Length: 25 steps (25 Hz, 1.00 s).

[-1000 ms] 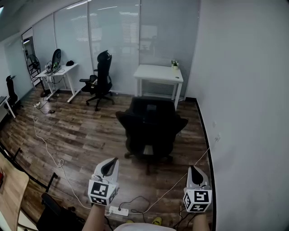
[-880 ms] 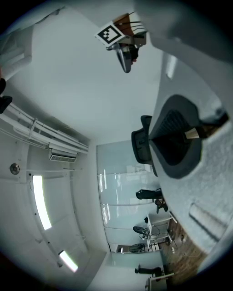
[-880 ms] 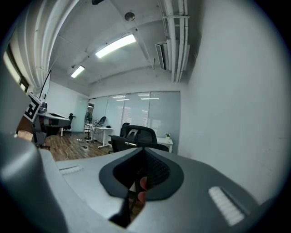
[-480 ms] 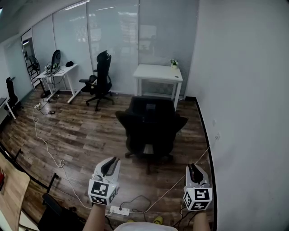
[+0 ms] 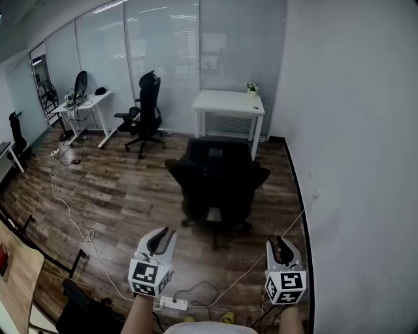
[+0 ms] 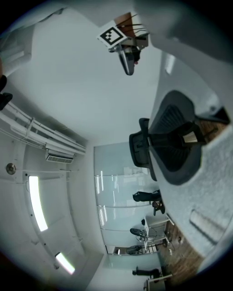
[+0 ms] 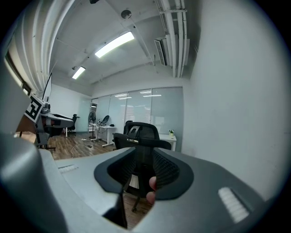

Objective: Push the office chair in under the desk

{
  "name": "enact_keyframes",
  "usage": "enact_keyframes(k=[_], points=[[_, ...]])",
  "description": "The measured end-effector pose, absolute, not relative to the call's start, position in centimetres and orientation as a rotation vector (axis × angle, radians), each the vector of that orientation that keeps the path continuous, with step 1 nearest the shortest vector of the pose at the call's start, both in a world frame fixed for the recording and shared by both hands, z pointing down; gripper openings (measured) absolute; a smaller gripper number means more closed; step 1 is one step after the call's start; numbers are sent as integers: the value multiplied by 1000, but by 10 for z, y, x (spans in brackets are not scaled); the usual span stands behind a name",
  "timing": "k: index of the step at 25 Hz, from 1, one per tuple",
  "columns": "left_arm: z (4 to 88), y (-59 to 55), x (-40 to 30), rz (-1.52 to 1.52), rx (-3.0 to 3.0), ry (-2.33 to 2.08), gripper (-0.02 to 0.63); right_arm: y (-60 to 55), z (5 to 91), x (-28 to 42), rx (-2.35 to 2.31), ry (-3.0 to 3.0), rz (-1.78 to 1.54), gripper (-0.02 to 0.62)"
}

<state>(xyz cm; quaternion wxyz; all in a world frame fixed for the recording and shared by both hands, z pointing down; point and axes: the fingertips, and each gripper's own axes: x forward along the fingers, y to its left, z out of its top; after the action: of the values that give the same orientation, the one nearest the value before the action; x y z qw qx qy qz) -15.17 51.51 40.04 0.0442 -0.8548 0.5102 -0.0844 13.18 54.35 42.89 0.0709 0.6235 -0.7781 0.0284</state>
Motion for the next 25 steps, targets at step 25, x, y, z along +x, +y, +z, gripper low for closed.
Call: enact_keyframes(k=[25], points=[[410,454,-89,-332,-2549,1601,83,462,448,180,1690,-2452,72,98]])
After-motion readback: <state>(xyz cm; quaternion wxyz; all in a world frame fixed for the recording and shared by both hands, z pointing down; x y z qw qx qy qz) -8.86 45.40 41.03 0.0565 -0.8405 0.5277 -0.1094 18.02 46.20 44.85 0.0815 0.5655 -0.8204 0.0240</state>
